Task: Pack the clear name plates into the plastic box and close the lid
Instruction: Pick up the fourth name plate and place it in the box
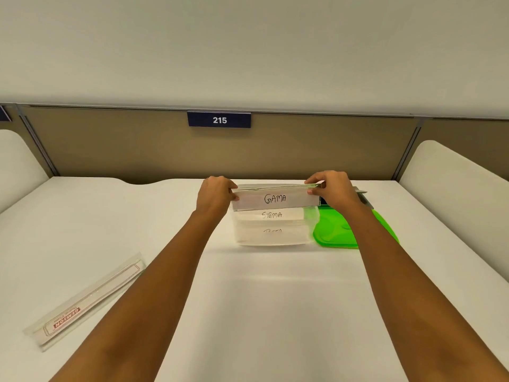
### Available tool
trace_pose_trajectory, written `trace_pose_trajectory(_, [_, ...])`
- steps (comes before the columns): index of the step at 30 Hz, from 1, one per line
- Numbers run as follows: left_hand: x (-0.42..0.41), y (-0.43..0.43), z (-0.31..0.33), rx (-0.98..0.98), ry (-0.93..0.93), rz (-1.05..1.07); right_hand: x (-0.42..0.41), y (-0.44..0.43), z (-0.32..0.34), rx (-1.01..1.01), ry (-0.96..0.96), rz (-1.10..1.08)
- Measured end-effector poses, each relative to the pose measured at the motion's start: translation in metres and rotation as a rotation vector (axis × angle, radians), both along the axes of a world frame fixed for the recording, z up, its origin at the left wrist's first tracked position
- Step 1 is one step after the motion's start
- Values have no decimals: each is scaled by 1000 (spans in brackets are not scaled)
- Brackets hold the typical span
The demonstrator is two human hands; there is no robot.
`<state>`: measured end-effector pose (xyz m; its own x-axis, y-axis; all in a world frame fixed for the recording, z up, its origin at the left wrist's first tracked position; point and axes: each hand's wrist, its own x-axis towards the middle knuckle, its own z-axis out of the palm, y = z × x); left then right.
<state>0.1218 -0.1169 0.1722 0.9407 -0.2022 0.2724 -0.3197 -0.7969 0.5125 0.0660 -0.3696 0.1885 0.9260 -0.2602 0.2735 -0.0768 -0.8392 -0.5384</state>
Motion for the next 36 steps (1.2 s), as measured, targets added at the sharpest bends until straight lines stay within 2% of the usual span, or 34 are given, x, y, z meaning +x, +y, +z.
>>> trace_pose_trajectory(8, [39, -10, -20, 363, -157, -54, 27, 2, -14, -198, 178, -34])
trace_pose_trajectory(12, [49, -17, -31, 493, -146, -77, 36, 1, -22, -304, 304, -38])
trace_pose_trajectory(22, [60, -31, -57, 773, -39, -119, 54, 5, -46, -415, 559, 61])
trace_pose_trajectory(30, [66, -39, -62, 926, -33, -136, 59, 9, -58, -511, 560, 104])
trace_pose_trajectory(36, [67, -45, -66, 938, -3, -127, 61, 9, -63, -485, 576, 125])
